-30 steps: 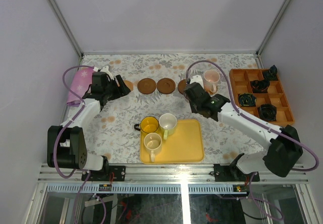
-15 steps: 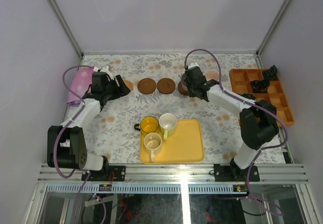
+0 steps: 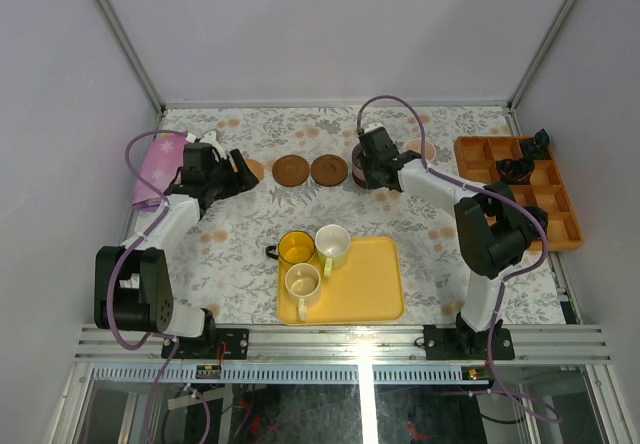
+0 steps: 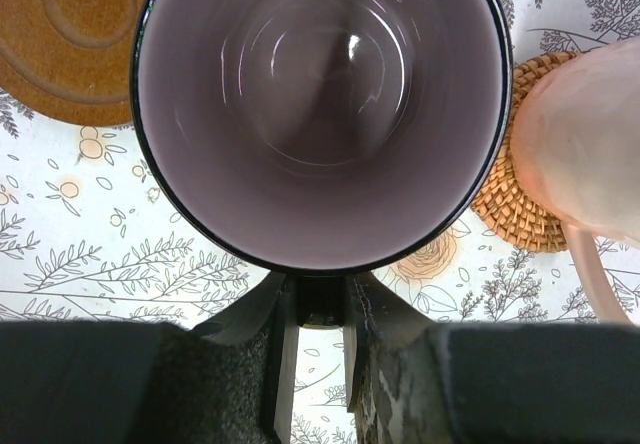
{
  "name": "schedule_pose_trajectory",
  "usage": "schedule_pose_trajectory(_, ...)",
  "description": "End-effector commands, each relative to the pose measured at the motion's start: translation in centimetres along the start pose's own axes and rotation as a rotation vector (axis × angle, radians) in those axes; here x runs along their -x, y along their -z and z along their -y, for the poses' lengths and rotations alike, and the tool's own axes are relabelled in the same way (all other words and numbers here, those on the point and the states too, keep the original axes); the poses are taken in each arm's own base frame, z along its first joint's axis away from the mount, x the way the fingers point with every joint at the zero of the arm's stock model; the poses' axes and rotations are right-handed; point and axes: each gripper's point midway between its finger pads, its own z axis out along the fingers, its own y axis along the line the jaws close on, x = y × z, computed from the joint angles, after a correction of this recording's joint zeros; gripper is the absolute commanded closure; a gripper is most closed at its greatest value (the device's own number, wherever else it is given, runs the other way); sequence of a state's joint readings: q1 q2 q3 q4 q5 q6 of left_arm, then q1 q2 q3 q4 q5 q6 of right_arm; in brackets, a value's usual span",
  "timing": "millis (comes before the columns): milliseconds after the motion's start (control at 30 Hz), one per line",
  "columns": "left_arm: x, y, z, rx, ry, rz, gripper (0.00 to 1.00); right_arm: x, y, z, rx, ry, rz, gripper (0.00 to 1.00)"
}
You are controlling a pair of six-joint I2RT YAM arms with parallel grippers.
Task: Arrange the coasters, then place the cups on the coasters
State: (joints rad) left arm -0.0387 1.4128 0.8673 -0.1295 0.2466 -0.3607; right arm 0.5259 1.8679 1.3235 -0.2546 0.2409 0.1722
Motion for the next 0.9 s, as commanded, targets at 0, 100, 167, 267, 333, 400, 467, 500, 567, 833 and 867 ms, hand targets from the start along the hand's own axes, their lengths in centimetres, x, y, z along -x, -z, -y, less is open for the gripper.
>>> schedule_pose_trajectory(0,1.2,0.0,0.7,-0.017,-0.032,0.022,0.33,5.9,1.2,0.3,0.007,-0.041,0.156,1.00)
schedule_pose_trajectory(100,1.0,-0.1,0.7,-0.019,-0.028,0.017,0.33,5.7,0.7,0.5,0.007,-0.050,0.143,1.00)
schedule_pose_trajectory(167,1.0,-0.1,0.7,-0.018,-0.027,0.018,0.33,5.5,0.5,0.6,0.007,-0.054,0.134,1.00)
schedule_pose_trajectory(267,1.1,-0.1,0.6,-0.015,-0.028,0.020,0.33,5.4,0.5,0.9,0.001,-0.061,0.129,1.00)
schedule_pose_trajectory(333,1.0,-0.1,0.6,-0.015,-0.029,0.018,0.33,5.1,0.5,1.0,-0.003,-0.063,0.122,1.00)
schedule_pose_trajectory(400,1.0,-0.2,0.6,-0.016,-0.027,0.016,0.33,4.9,0.6,1.1,-0.004,-0.065,0.117,1.00)
schedule_pose_trajectory(467,1.0,-0.2,0.6,-0.014,-0.028,0.015,0.33,4.6,0.6,1.3,-0.006,-0.068,0.107,1.00)
schedule_pose_trajectory(500,1.0,-0.2,0.6,-0.015,-0.026,0.015,0.33,4.4,0.6,1.3,-0.006,-0.067,0.102,1.00)
schedule_pose_trajectory(567,1.0,-0.2,0.5,-0.013,-0.026,0.014,0.33,4.3,0.7,1.2,-0.004,-0.070,0.098,1.00)
schedule_pose_trajectory(833,1.1,-0.1,0.6,-0.012,-0.030,0.018,0.33,3.9,0.8,1.1,0.001,-0.082,0.077,1.00)
schedule_pose_trajectory(867,1.0,-0.2,0.5,-0.011,-0.029,0.016,0.33,3.9,0.9,1.1,0.002,-0.082,0.075,1.00)
